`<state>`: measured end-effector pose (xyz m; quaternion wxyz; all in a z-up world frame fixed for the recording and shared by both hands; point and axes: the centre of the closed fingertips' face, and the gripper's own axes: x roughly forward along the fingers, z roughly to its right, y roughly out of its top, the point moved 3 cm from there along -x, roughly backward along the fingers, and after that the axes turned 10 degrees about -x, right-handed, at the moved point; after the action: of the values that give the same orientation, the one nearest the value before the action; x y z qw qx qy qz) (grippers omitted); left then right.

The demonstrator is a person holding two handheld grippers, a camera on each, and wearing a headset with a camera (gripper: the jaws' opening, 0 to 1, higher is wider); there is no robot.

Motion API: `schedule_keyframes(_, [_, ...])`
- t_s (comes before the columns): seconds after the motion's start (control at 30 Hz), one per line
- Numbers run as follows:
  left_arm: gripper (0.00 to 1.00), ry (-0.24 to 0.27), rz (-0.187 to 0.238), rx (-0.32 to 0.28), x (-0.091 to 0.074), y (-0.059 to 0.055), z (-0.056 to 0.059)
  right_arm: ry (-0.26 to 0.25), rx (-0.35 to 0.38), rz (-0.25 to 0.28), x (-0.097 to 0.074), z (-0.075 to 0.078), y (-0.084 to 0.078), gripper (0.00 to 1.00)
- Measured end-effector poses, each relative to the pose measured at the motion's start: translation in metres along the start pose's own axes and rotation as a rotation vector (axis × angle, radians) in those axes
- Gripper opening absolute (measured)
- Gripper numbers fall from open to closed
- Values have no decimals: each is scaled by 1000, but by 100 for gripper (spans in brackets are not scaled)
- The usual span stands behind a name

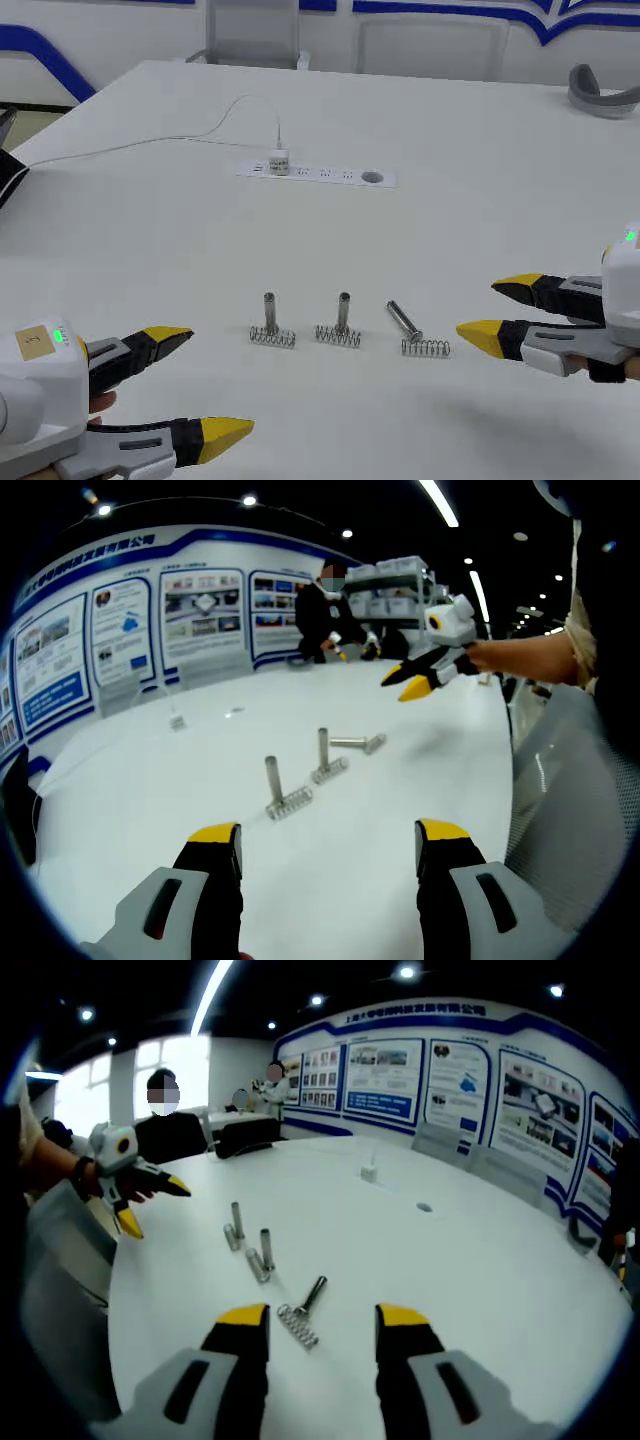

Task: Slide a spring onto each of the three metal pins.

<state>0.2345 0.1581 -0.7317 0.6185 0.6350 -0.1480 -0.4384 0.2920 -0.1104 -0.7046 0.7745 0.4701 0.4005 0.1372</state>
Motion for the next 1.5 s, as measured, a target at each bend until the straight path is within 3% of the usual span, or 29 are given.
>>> schedule_keyframes(0.43, [71, -3, 1, -1, 3, 0, 1, -8, 9, -70, 32, 6, 10, 33])
schedule_keyframes(1.17, [71, -9, 0, -9, 5, -3, 0, 4, 60, -223, 94, -5, -1, 23])
schedule_keyframes(1.5, [70, -4, -4, -16, 3, -6, -2, 12, 105, -296, 110, 2, -14, 20])
